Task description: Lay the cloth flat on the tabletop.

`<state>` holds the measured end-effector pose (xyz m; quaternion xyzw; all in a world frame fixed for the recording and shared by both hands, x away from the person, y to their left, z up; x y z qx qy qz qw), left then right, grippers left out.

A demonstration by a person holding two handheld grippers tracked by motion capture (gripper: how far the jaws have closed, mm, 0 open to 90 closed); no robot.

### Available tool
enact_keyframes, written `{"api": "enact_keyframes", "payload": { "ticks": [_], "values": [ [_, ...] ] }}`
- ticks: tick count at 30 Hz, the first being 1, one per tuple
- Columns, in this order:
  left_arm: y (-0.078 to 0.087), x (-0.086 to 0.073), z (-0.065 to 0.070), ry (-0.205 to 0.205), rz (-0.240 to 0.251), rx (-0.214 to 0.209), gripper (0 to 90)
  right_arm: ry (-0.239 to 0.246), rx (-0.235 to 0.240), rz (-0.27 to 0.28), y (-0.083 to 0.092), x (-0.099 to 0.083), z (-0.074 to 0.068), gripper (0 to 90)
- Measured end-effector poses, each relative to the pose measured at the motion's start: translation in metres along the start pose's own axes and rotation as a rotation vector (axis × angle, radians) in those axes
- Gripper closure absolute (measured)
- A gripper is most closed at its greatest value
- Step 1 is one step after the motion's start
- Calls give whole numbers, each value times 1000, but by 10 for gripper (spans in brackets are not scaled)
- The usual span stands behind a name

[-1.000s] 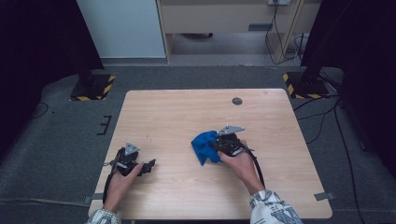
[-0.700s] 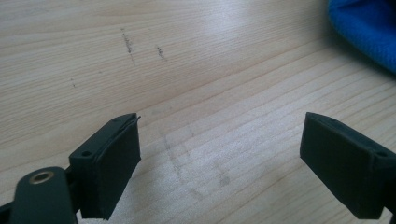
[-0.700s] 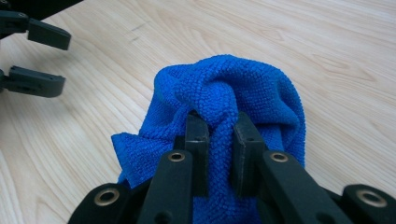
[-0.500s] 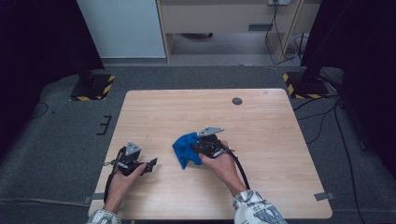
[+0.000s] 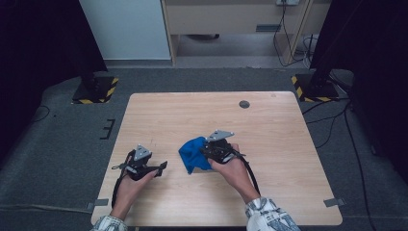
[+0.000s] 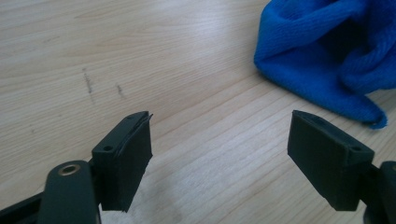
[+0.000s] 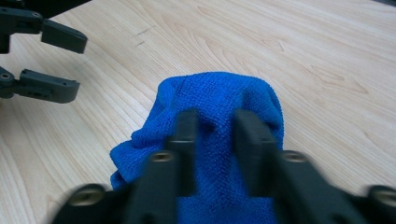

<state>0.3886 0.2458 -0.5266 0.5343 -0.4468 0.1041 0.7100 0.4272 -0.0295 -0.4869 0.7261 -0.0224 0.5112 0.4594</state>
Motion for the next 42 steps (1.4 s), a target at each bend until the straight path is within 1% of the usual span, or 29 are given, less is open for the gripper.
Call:
{"api": "enact_keyframes", "payload": {
  "ticks": [2,3,5,7,9,11,13,15,16,17,18,20,24,26,30,32,34,35,36,37,39,42],
  "values": [
    [-1,2,2,-10,1,1,221,4,5,0,1,0,1,862],
    [-1,3,3,-13,0,-1,222,1,5,4,2,0,2,873],
    [-1,5,5,-17,4,-5,224,-13,20,21,6,1,4,880],
    [-2,7,6,-26,8,-6,226,-11,22,27,10,3,6,883],
    [-3,10,8,-29,9,-6,232,-9,9,29,13,3,10,886],
    [-3,14,9,-35,19,-11,232,-24,3,26,15,1,17,887],
    [-3,19,14,-61,25,-13,232,-41,-10,12,13,-3,25,887],
    [-6,24,17,-66,29,-22,231,-54,-22,-10,10,-9,33,888],
    [-6,24,17,-66,29,-22,231,-54,-22,-10,10,-9,33,888],
    [-10,28,21,-66,25,-36,231,-72,-29,-23,8,-14,40,888],
    [-13,29,23,-65,20,-43,231,-77,-31,-24,8,-16,43,888],
    [-19,32,26,-61,13,-61,230,-85,-39,-32,7,-18,46,888],
    [-27,40,34,-71,9,-74,230,-78,-50,-54,5,-23,53,888],
    [-29,44,38,-70,17,-85,230,-88,-51,-60,4,-25,55,888],
    [-36,54,46,-94,19,-90,232,-87,-49,-62,0,-26,55,888],
    [-40,58,49,-110,12,-88,236,-81,-46,-61,-1,-27,54,888],
    [-45,62,52,-125,4,-90,250,-88,-43,-61,-1,-27,53,888],
    [-47,63,54,-134,-9,-83,260,-85,-41,-59,-1,-27,53,888],
    [-49,65,55,-139,-23,-71,283,-81,-39,-59,-1,-27,52,888],
    [-52,66,55,-144,-31,-67,297,-81,-38,-58,0,-26,52,888],
    [-58,67,56,-155,-49,-73,339,-79,-38,-53,1,-26,53,888],
    [-65,66,57,-166,-76,-61,416,-82,-35,-49,3,-25,53,888]
  ]
}}
Point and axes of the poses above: each handheld gripper's, and its own axes: y roughly backward along the jaws, x roughly out of its top, z roughly to its right, the point moved 2 cm from there along -y, roughly forward along the jaws, and after that the axes turned 3 degrees about -z, right-handed, at the moved point
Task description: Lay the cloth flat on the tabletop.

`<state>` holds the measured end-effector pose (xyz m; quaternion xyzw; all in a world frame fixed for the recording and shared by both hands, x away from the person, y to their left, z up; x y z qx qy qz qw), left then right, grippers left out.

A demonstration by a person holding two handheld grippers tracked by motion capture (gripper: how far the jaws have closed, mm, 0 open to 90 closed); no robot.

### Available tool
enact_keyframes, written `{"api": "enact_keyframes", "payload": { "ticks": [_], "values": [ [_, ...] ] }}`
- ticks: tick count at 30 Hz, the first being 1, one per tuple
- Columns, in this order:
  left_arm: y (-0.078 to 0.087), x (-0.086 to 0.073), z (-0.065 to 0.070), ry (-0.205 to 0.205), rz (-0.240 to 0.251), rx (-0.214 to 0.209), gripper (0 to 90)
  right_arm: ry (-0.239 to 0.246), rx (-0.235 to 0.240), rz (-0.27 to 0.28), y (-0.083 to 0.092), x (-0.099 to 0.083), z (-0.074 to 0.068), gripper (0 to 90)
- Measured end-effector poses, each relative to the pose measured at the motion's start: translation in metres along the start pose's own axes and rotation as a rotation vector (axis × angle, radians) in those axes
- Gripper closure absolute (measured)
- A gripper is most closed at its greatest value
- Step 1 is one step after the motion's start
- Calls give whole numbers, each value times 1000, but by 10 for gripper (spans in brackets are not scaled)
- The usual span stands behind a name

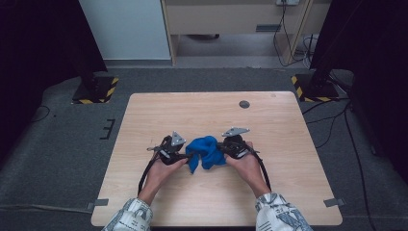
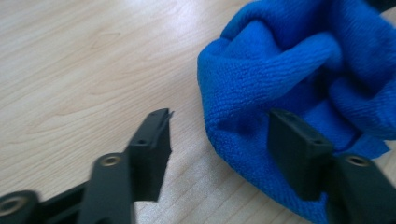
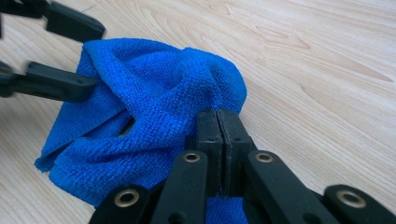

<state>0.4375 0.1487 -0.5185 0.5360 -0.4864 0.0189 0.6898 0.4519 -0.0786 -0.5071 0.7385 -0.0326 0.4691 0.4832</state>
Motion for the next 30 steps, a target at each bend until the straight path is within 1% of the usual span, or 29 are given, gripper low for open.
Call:
{"api": "enact_keyframes", "payload": {
  "ticks": [3,5,6,8,9,10,12,13,16,19,20,22,23,25,26,27,30],
  "values": [
    [-5,-1,1,7,-27,-6,540,2,0,6,2,0,1,888],
    [-5,0,2,0,-31,10,647,-4,2,8,3,1,0,888],
    [-5,0,3,1,-31,14,697,3,1,12,4,1,1,889],
    [-4,1,2,28,-38,1,794,0,1,18,6,2,0,889],
    [-2,2,2,39,-32,-6,835,-1,2,17,7,2,0,889],
    [0,3,2,41,-27,-8,863,0,0,20,8,3,0,890],
    [2,4,2,36,-23,-5,874,5,-1,27,12,4,1,890],
    [6,5,2,27,-19,-2,876,5,-3,30,14,4,2,890],
    [12,6,0,32,-17,-2,879,2,-10,37,20,6,4,890],
    [15,4,-6,37,-44,9,879,2,-22,39,25,6,8,890],
    [14,2,-8,40,-52,10,878,-1,-28,32,25,6,10,890],
    [13,-1,-12,46,-67,7,879,-1,-37,27,24,4,13,890],
    [12,-2,-14,52,-67,5,878,-5,-41,19,23,3,15,890],
    [11,-5,-16,49,-68,1,878,-9,-49,8,20,1,19,890],
    [11,-6,-17,47,-67,1,878,-19,-52,3,19,-1,21,891],
    [10,-7,-17,45,-70,1,878,-15,-55,-3,17,-2,23,891],
    [8,-10,-19,45,-76,5,877,-24,-67,-19,11,-5,27,891]
  ]
}}
Point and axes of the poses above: each handheld gripper's, and its own axes: y roughly backward along the jaws, x roughly out of its top, z roughly to its right, the point moved 2 cm from there along -y, roughly forward along the jaws, and after that the axes turned 3 degrees about -z, right-handed, at the moved point
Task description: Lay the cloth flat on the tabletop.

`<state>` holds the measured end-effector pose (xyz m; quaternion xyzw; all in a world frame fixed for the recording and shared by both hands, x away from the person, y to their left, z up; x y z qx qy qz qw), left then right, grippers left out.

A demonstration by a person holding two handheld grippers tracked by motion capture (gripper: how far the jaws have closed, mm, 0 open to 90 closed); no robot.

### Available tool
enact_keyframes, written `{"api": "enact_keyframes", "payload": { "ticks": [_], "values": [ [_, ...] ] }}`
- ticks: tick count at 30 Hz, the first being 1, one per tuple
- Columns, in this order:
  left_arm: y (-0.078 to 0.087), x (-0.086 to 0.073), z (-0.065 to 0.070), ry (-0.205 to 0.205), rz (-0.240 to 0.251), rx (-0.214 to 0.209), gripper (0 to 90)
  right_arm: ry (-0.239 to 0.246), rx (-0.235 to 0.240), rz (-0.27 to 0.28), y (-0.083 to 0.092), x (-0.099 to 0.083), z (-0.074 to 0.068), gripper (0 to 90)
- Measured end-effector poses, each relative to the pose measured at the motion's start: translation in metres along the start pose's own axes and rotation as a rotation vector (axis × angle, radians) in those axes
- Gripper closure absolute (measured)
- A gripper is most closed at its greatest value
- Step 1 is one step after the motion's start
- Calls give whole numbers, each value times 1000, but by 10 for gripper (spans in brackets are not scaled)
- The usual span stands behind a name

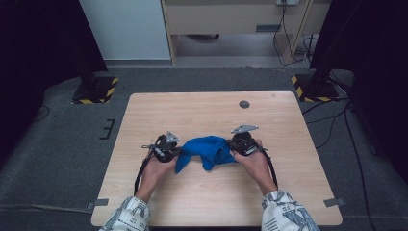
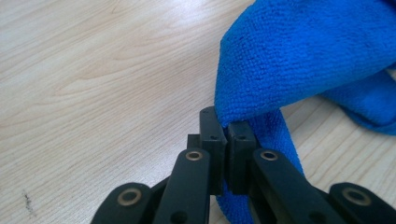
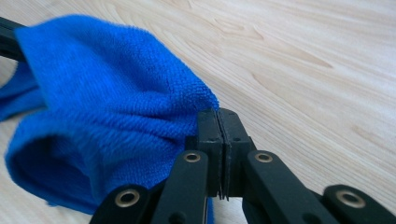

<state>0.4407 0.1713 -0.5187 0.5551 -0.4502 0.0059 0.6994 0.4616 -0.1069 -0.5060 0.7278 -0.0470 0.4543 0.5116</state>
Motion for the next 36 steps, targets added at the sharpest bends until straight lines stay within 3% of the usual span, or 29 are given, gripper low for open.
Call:
{"api": "enact_keyframes", "payload": {
  "ticks": [7,10,14,20,29,36],
  "values": [
    [-4,-5,-2,7,9,-11,861,-2,-6,-22,-8,-3,3,890],
    [-1,-7,-2,16,39,5,726,-15,1,-11,-5,-3,1,858],
    [9,-12,-1,35,76,28,610,-14,-10,22,8,-2,0,717],
    [26,-21,4,41,113,40,585,-21,-7,50,29,-8,-3,601],
    [41,-20,19,18,157,17,585,-20,10,62,42,-30,-13,559],
    [44,-29,23,18,143,14,573,2,45,84,48,-35,-29,527]
  ]
}}
Point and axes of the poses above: each handheld gripper's, and its own axes: y roughly backward along the jaws, x roughly out of its top, z roughly to its right, the point moved 2 cm from there along -y, roughly forward along the jaws, and after that the axes turned 3 degrees about -z, right-handed, at the moved point
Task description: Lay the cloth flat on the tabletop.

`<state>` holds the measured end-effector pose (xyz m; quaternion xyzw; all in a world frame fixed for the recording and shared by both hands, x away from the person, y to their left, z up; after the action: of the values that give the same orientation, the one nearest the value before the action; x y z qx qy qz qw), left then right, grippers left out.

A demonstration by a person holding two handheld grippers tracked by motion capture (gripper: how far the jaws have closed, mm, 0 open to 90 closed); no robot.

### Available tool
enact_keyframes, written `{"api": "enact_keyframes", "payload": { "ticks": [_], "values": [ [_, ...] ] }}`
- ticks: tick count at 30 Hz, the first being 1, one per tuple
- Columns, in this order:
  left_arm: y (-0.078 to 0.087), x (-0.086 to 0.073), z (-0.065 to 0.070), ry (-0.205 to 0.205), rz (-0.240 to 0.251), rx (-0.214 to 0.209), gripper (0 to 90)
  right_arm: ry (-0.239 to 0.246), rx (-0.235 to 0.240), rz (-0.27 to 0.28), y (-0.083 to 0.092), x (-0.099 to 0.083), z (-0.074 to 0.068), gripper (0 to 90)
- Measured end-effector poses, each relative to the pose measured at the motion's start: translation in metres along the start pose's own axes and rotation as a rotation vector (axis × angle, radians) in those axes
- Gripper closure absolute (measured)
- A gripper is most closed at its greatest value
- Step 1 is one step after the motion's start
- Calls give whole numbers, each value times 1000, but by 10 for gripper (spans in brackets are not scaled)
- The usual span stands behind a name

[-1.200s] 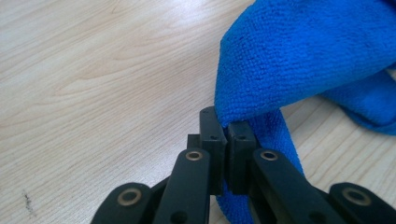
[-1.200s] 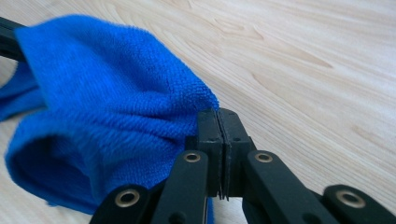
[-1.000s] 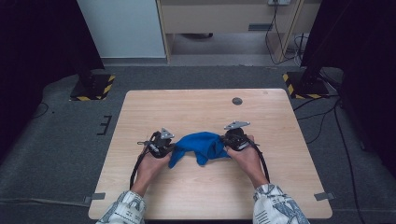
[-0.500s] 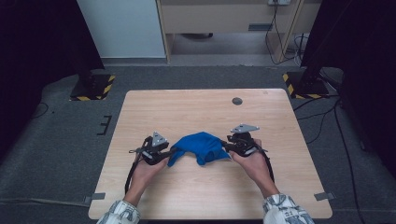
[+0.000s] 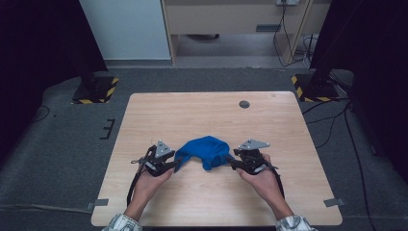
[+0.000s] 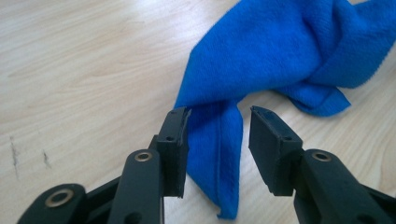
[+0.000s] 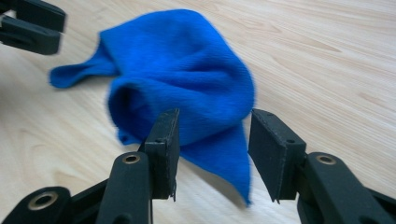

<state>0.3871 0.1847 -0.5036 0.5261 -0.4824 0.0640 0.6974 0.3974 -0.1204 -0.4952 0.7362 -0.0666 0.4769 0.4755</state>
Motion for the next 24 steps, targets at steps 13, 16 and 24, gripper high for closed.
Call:
{"api": "enact_keyframes", "payload": {
  "ticks": [13,16,24],
  "values": [
    [1,-18,-1,3,-2,-11,539,114,-18,-32,-16,11,-23,435],
    [-1,-20,0,-1,-6,-11,535,147,-41,-52,-24,17,-23,455],
    [-6,-24,-3,-7,-35,-1,546,118,-6,-18,-29,36,-23,816]
  ]
}}
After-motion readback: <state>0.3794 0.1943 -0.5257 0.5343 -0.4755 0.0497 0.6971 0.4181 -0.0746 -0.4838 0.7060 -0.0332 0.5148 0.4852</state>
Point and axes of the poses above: each handheld gripper's, and its own axes: y roughly backward along the jaws, x roughly out of its top, z roughly to its right, the point moved 2 cm from there along -y, roughly forward along the jaws, and after that the axes turned 3 degrees about -z, right-handed, at the moved point
